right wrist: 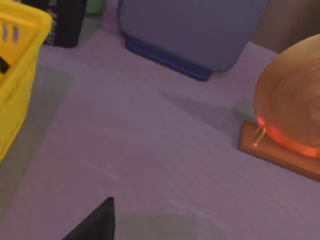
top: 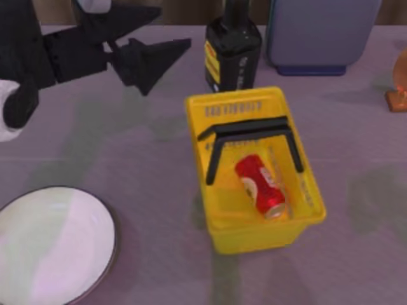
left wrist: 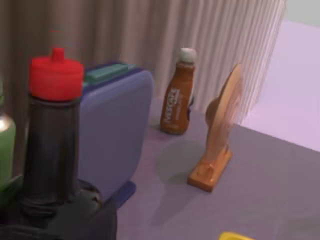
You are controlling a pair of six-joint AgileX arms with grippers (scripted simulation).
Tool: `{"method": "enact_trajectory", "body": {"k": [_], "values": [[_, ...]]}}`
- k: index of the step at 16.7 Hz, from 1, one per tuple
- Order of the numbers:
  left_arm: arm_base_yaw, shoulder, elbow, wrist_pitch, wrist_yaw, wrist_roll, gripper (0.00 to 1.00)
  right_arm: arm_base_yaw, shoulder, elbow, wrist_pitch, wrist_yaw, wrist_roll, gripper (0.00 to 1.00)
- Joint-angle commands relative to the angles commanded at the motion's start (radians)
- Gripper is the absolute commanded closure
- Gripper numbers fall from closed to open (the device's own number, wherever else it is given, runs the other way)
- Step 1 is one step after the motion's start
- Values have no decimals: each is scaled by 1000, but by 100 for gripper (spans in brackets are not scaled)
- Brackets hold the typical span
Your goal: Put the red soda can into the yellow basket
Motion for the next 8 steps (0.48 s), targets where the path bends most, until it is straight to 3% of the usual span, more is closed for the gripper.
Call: {"method": "enact_trajectory", "body": {"k": [8], "values": [[126, -909, -390, -320, -473, -1, 0, 247, 898, 854, -589, -3, -388, 0]]}}
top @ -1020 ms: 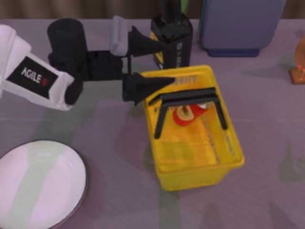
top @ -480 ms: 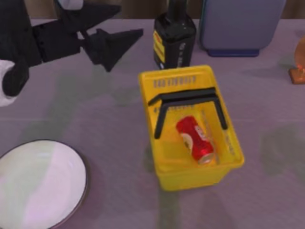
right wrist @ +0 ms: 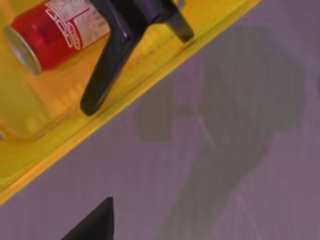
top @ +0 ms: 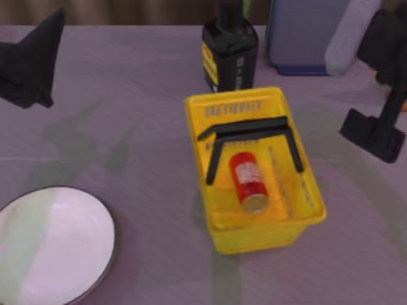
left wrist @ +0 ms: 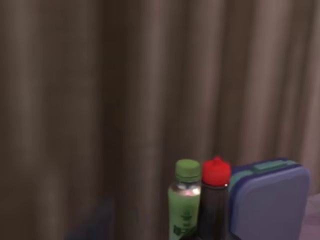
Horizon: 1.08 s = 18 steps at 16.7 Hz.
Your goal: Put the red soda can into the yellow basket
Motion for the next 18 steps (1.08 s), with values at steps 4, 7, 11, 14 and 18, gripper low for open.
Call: {"method": "enact_trajectory", "body": {"k": [4, 7, 11, 14, 18], "values": [[47, -413, -223, -161, -215, 36, 0, 111, 406, 384, -258, 0, -174, 0], [72, -649, -387, -277, -345, 62, 0, 177, 626, 610, -402, 2, -278, 0], [90, -829, -542, -390, -455, 85, 0, 228, 774, 781, -507, 7, -359, 0], [93, -855, -568, -410, -473, 89, 0, 236, 792, 805, -521, 9, -371, 0], [93, -855, -568, -410, -473, 89, 0, 232, 791, 800, -517, 8, -371, 0]]}}
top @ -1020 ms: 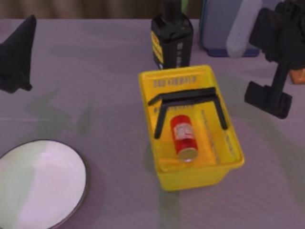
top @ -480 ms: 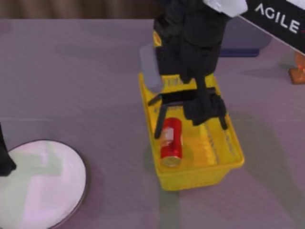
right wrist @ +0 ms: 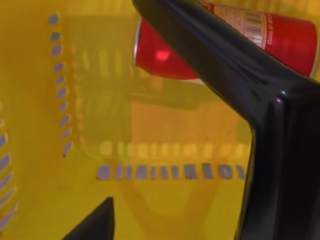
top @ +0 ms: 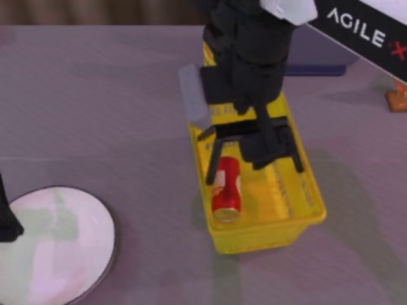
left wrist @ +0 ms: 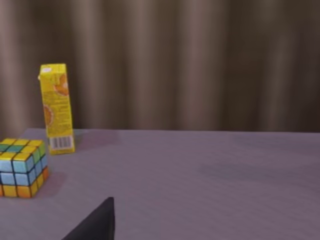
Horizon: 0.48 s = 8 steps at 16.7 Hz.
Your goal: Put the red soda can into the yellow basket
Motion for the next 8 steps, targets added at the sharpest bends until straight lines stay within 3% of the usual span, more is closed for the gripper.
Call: {"method": "enact_trajectory", "body": {"k": [8], "values": [[0, 0, 0, 0, 0, 0, 0, 4, -16, -103, 87, 0, 0, 0]]}}
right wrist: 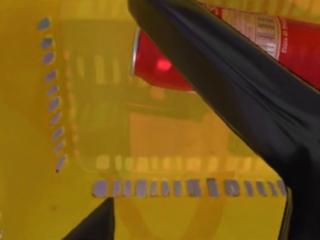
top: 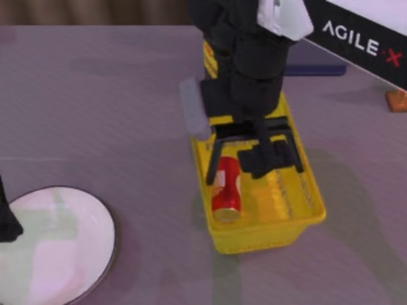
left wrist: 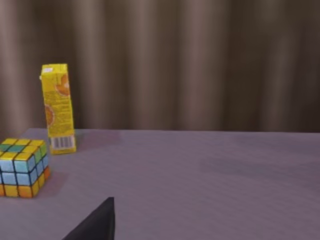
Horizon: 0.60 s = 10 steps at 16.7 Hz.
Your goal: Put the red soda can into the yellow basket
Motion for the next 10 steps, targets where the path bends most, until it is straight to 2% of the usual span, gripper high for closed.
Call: {"method": "enact_trajectory", "body": {"k": [1, 10], "values": [[0, 0, 0, 0, 0, 0, 0, 0, 0, 0, 0, 0, 0, 0], [0, 0, 0, 0, 0, 0, 0, 0, 0, 0, 0, 0, 0, 68]]}}
